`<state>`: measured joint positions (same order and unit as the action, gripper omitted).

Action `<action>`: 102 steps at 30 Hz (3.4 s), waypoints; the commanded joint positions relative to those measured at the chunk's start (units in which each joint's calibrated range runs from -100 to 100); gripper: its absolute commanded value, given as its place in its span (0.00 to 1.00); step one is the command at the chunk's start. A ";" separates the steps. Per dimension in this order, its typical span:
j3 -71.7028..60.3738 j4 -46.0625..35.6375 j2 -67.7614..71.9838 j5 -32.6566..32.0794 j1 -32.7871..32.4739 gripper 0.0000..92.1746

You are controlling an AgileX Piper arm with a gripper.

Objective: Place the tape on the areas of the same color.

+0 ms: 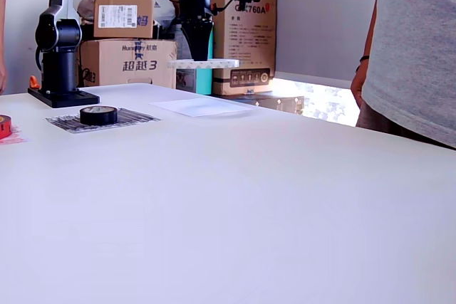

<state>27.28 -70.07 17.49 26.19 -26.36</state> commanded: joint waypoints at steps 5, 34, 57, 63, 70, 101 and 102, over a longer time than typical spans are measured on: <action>8.57 4.86 -1.96 -0.16 -0.10 0.30; 11.38 10.63 -1.40 -5.08 -7.59 0.30; 9.66 10.97 4.03 -5.16 -5.94 0.30; 9.57 10.97 4.21 -5.16 -6.57 0.30; 9.66 12.50 4.21 -5.73 -7.91 0.30; 9.66 12.59 4.40 -5.40 -8.30 0.32; 9.75 12.59 4.59 -5.40 -8.23 0.32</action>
<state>36.88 -58.00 21.93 20.97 -34.83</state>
